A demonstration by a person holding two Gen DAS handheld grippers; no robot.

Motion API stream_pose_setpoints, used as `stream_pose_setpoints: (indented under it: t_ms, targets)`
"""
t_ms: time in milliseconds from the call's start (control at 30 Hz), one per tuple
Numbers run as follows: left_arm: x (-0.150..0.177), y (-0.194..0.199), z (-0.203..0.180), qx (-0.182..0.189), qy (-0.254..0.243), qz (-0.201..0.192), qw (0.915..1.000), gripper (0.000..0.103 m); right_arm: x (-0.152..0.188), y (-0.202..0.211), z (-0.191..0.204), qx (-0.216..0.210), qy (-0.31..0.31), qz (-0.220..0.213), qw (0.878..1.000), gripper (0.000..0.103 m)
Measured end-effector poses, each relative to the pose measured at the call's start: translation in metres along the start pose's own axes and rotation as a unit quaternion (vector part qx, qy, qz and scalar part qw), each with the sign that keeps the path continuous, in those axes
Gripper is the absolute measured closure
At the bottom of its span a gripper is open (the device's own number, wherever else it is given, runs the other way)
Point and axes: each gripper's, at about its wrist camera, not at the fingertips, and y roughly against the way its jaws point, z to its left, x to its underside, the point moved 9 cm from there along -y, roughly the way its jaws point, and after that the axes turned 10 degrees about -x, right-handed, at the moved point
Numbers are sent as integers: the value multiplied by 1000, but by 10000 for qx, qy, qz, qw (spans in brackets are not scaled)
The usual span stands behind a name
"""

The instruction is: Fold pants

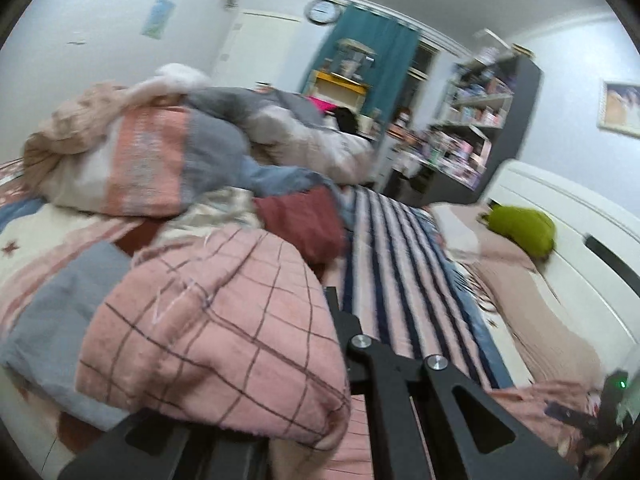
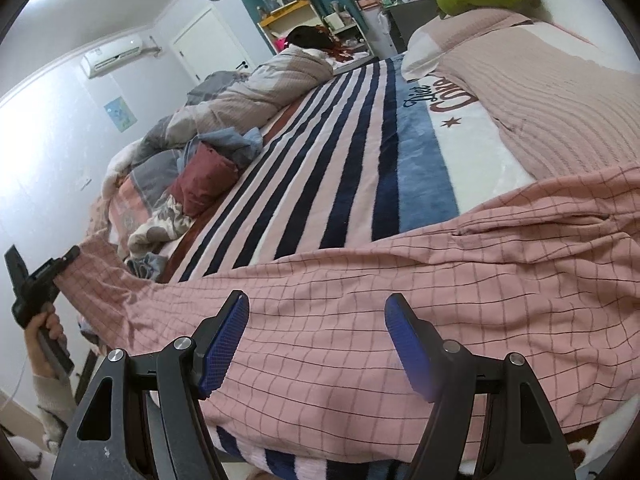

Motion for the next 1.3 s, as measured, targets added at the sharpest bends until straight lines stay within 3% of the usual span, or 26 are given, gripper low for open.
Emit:
stream_pose_setpoints:
  t_ms: [167,267,433,733,767,833,867,900,1067,1167,1300]
  targets:
    - [34,-10,-79,649,-379,399,9964,102,2,11,-6,-76,-36,-82,9999,36]
    - [71,-21,-130,999,-680,772,9897,102,4,17,-11,-121,-78,-133,9998,36]
    - [136,-36,-179,1260,-983,1457,9763,102,9,26,-19,-174,-197,-184,9995,36]
    - [190,-43,-186,1244,-955,2102,9650,99,22,23,-32,-208,-373,-65,9991,36]
    - [192,-43,-185,1265,-937,2146,9639,95,22,22,-31,-223,-370,-58,9990,36]
    - [196,-40,-183,1406,-881,2257,9600,79,23,20,-28,-236,-345,-36,9991,36]
    - [198,-37,-184,1506,-891,2303,9572,66,23,19,-26,-235,-331,-24,9992,36]
    - [200,-33,-186,1618,-932,2317,9547,61,23,18,-24,-230,-315,-10,9992,36]
    - [188,-4,-183,2034,-959,2211,9490,59,23,12,-6,-176,-182,88,9996,36]
    - [169,14,-166,2104,-867,1968,9537,58,22,3,10,-155,-78,158,9997,35]
    - [138,27,-124,1646,-835,1410,9727,52,25,-17,38,-215,104,312,9992,30]
